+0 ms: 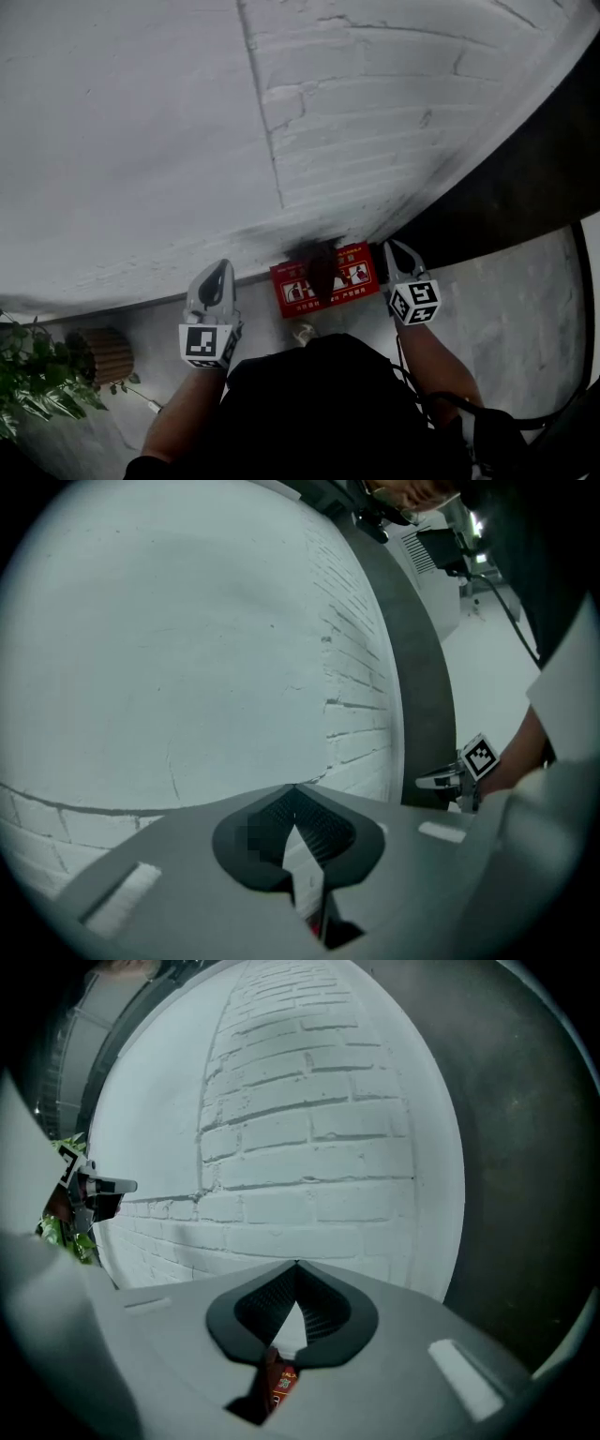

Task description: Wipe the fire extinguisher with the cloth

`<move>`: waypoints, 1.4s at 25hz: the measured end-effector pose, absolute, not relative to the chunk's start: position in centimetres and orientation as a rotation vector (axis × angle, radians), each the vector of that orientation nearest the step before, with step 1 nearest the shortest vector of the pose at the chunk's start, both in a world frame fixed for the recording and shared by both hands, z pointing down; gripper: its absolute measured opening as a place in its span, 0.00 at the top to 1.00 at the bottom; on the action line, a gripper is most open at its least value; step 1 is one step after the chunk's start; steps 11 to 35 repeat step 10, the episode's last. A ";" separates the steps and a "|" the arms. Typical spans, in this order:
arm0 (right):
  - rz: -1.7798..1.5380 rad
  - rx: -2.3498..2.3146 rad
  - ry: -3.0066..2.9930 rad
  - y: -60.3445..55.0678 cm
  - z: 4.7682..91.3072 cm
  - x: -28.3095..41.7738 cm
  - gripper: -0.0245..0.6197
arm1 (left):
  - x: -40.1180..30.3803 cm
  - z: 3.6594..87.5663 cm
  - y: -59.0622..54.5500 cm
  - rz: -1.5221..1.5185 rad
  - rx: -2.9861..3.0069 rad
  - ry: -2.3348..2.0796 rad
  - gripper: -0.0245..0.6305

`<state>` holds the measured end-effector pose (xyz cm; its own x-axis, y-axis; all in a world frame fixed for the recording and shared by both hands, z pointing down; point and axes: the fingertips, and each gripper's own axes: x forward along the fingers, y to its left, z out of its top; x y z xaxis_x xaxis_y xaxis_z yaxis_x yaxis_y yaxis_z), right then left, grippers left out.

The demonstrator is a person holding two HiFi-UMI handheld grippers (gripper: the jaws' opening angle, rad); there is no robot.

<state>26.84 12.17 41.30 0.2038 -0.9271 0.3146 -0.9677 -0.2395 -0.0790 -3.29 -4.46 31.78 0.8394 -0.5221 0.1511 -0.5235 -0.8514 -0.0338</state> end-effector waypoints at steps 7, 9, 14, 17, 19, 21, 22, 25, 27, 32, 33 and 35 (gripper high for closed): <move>0.478 2.305 -1.876 11.2 42.5 26.5 0.96 | -4.9 31.6 -4.3 0.289 3.016 -0.902 0.96; 0.467 2.302 -1.872 11.0 42.8 26.9 0.96 | -5.1 31.7 -4.2 0.298 3.018 -0.909 0.96; 0.460 2.300 -1.870 10.9 42.9 27.1 0.96 | -5.1 31.7 -4.2 0.303 3.021 -0.912 0.96; 0.460 2.300 -1.870 10.9 42.9 27.1 0.96 | -5.1 31.7 -4.2 0.303 3.021 -0.912 0.96; 0.460 2.300 -1.870 10.9 42.9 27.1 0.96 | -5.1 31.7 -4.2 0.303 3.021 -0.912 0.96; 0.460 2.300 -1.870 10.9 42.9 27.1 0.96 | -5.1 31.7 -4.2 0.303 3.021 -0.912 0.96; 0.460 2.300 -1.870 10.9 42.9 27.1 0.96 | -5.1 31.7 -4.2 0.303 3.021 -0.912 0.96; 0.460 2.300 -1.870 10.9 42.9 27.1 0.96 | -5.1 31.7 -4.2 0.303 3.021 -0.912 0.96; 0.460 2.300 -1.870 10.9 42.9 27.1 0.96 | -5.1 31.7 -4.2 0.303 3.021 -0.912 0.96; 0.460 2.300 -1.870 10.9 42.9 27.1 0.96 | -5.1 31.7 -4.2 0.303 3.021 -0.912 0.96; 0.460 2.300 -1.870 10.9 42.9 27.1 0.96 | -5.1 31.7 -4.2 0.303 3.021 -0.912 0.96; 0.460 2.300 -1.870 10.9 42.9 27.1 0.96 | -5.1 31.7 -4.2 0.303 3.021 -0.912 0.96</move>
